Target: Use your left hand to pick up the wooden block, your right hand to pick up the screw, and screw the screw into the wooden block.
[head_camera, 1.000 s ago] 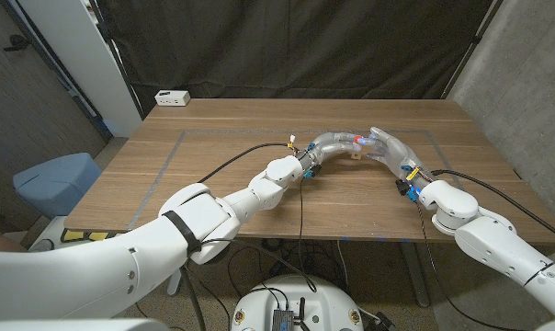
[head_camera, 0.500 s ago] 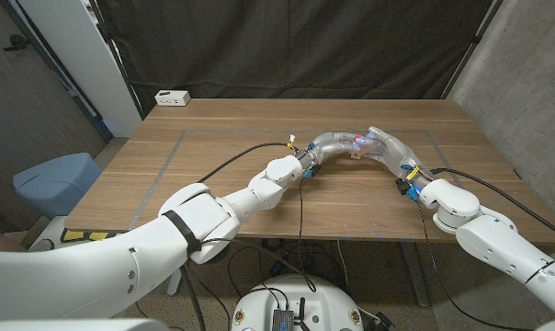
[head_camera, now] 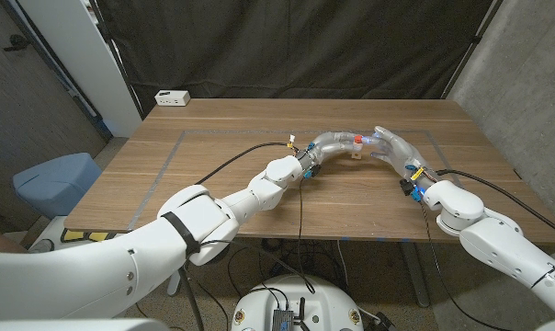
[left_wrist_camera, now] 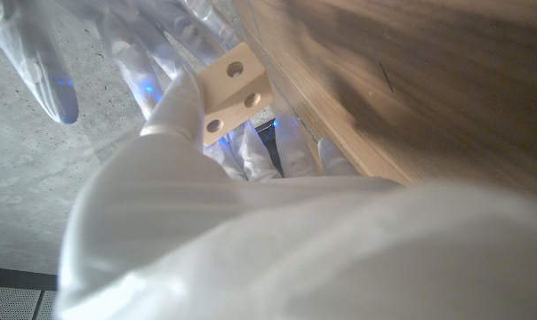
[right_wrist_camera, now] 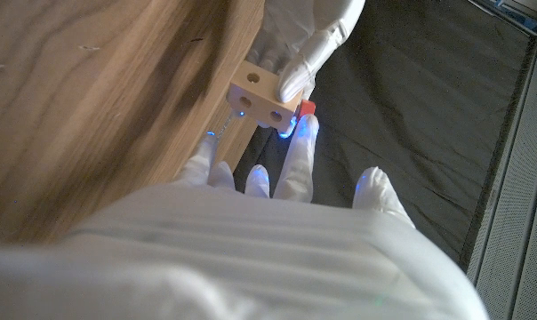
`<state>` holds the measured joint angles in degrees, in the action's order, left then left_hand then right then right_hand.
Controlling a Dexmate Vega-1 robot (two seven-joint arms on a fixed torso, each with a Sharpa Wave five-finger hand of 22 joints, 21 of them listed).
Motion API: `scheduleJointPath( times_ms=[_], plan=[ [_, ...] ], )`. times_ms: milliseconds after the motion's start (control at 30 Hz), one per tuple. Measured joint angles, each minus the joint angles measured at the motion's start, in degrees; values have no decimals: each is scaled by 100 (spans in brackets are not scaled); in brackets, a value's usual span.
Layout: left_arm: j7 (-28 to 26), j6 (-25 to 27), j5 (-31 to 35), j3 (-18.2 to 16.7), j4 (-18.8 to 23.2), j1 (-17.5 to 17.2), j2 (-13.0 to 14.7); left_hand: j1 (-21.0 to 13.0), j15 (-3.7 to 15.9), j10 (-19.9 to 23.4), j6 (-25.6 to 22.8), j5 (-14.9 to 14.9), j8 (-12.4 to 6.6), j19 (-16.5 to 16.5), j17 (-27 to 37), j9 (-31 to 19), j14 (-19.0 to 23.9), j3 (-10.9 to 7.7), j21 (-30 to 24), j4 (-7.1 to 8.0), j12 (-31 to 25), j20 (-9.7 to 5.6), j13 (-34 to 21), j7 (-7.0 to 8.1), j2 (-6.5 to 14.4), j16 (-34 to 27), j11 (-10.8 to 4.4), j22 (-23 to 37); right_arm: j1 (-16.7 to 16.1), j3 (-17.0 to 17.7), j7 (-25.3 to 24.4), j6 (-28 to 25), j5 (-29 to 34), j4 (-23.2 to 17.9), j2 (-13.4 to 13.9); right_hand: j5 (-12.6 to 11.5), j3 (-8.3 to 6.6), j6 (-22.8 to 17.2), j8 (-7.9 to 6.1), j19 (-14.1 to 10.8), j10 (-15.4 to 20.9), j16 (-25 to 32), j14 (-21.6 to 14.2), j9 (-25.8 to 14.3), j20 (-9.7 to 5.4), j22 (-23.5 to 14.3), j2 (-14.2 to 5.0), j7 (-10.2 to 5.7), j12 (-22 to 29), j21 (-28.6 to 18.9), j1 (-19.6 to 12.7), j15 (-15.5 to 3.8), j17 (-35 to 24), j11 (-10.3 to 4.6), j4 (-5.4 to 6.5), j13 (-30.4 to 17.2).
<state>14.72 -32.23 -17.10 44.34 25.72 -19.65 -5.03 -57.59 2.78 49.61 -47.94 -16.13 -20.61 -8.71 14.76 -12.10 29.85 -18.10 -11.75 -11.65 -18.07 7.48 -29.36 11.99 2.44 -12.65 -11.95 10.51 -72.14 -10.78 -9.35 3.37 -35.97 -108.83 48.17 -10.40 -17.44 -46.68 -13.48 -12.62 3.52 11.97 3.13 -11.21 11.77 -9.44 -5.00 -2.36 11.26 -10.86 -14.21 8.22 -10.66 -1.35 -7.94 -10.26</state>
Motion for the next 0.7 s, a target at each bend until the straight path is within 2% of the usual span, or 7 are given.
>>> scheduleJointPath(
  times_ms=[100,367,567,700],
  plan=[
    [-11,-2,7,2,43,-21,19,0,0,0,0,-5,0,0,0,0,0,0,0,0,0,0,0,0,0,0,0,0,-36,34,-59,0,31,-18,-8,0,0,0,0,-31,49,0,-49,-14,31,0,0,0,0,0,0,6,0,12,0,0],
    [-50,-2,24,4,158,-70,65,0,0,0,0,-21,0,0,0,0,0,0,0,0,0,0,0,0,0,0,0,0,-93,90,-141,51,96,-30,-63,0,0,181,140,-126,49,0,-89,-14,24,0,0,-56,0,0,0,27,0,12,0,0],
    [-81,45,41,11,359,-155,141,0,0,0,0,-21,0,0,0,0,0,0,0,0,0,0,0,0,0,0,0,0,-108,101,-177,112,148,-30,-103,0,0,450,248,-266,-8,0,-89,-14,-81,0,2,-54,-25,-45,-2,27,0,65,0,0],
    [-99,77,51,16,458,-190,175,0,0,0,0,-19,0,0,0,0,0,0,0,0,0,0,0,0,0,0,0,0,-109,101,-175,132,165,-20,-115,0,0,681,293,-241,-132,-35,-43,-14,-126,0,24,-104,-62,-15,-23,73,0,41,0,0]
  ],
)
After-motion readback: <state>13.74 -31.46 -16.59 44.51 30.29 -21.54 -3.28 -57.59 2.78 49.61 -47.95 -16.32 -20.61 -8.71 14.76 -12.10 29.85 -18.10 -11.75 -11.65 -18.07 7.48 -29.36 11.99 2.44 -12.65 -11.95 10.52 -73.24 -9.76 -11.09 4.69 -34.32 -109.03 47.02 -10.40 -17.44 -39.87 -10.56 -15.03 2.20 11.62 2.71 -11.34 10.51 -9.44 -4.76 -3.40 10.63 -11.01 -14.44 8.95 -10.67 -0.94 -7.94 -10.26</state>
